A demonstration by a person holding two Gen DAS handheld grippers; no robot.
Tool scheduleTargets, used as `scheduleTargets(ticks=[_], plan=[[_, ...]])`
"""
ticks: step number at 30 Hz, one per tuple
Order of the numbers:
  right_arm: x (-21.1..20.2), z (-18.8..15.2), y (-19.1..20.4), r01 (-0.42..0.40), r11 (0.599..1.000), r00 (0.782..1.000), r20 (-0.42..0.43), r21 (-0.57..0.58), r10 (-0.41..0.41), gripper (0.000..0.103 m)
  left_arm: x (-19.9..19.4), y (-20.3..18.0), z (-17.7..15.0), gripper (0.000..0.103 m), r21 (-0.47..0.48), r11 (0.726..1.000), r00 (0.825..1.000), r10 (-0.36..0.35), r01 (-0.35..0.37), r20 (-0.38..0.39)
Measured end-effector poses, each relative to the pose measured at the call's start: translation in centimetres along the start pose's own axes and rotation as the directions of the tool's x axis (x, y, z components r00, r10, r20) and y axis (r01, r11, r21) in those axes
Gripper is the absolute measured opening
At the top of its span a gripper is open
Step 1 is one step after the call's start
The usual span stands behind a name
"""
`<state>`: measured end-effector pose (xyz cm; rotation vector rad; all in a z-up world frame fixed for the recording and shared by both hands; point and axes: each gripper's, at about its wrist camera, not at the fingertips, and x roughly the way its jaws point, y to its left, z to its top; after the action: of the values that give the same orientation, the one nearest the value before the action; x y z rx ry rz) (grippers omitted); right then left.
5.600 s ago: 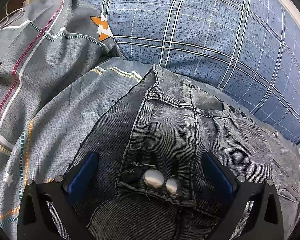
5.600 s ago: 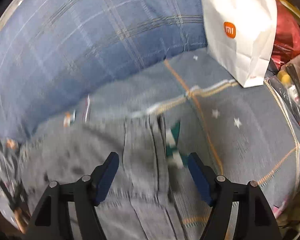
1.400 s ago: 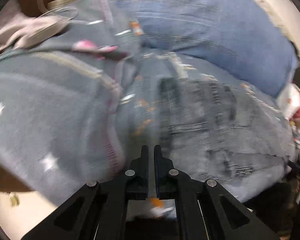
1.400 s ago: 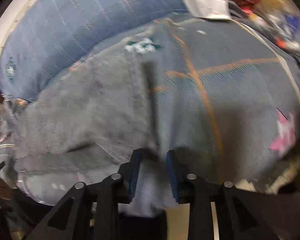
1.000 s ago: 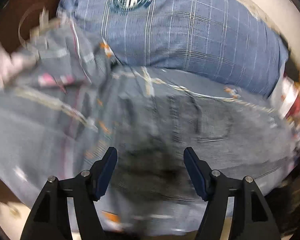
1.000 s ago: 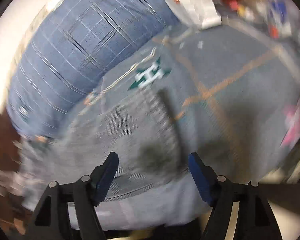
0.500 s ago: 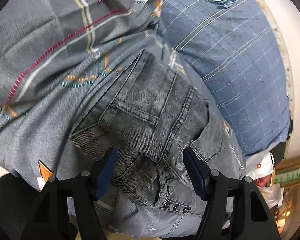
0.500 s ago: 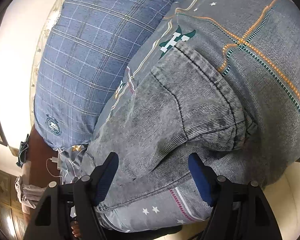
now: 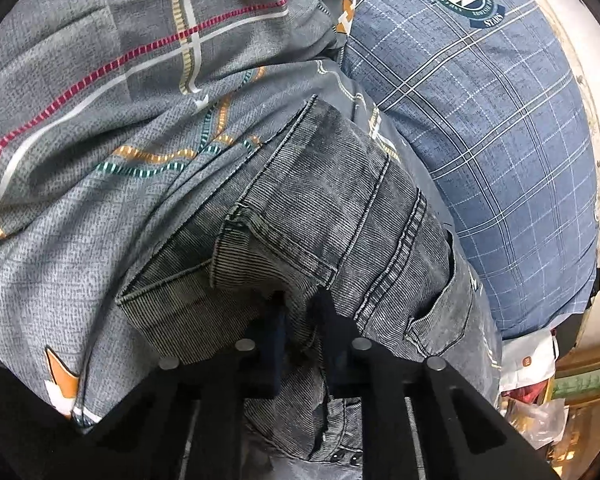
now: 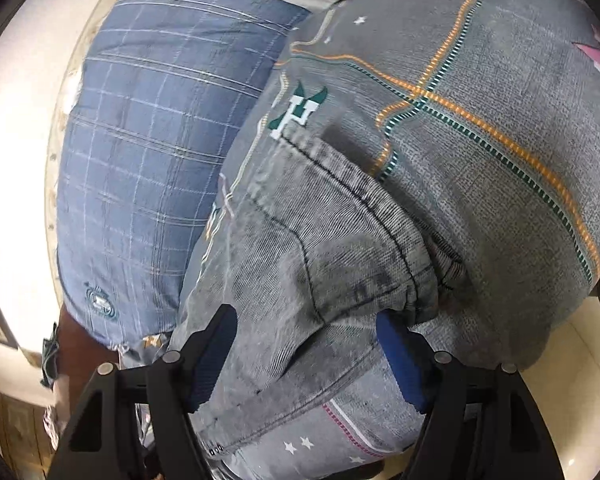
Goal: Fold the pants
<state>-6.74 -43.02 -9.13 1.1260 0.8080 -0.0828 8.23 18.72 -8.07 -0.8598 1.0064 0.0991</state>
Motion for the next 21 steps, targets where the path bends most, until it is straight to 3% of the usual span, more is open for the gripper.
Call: scheduleTargets(ticks=[2,4,6,7,12,17,19,21], plan=[[0.4,0.3,0.5,0.018,1.0,1.0,-0.002,-0.005,-0.018,0.064,-0.9,-0.2,0.0,0.008,0.025,1.0,1.0,-0.001,0.0,0.011],[1.2,0.6,0.7,0.05,0.999,0.999,-0.017,0.001,-0.05,0.036,-1.6,-0.4,0.2,0.007,0.041,0.999,1.0,0.0,-0.001,0.026],[1.9,0.9,0.5,0.079,0.997,0.996,-0.032,0.015,-0.079,0.016,-2.1,-0.8,0.6,0.007,0.053,0.999,0.999,-0.007,0.005,0.032],[2.0,1.0,0.5,0.102,0.995,0.995,-0.023,0.013,-0.101,0.012,-2.3,-0.9,0.8,0.007,0.059,0.998,0.999,-0.009,0.007,0.035],[0.2,2.8,6.0,0.112,0.985,0.993,0.051,-0.129,-0.106,0.009,-4.0,-2.3,2.9,0.006,0.079,0.996,0.998,-0.035,0.031,0.046],[-4.2,4.5,16.3,0.071,0.928,0.977,0.211,-0.366,0.008,0.009,-9.5,-5.7,4.8,0.005,0.168,0.981,0.977,-0.126,0.097,0.173],[-5.8,3.7,17.2,0.078,0.903,0.965,0.26,-0.423,0.039,0.009,-11.0,-6.1,4.0,0.005,0.218,0.971,0.969,-0.146,0.101,0.201],[-5.9,2.5,15.4,0.079,0.894,0.969,0.246,-0.441,0.036,0.009,-11.1,-5.0,2.1,0.005,0.264,0.962,0.974,-0.126,0.074,0.186]])
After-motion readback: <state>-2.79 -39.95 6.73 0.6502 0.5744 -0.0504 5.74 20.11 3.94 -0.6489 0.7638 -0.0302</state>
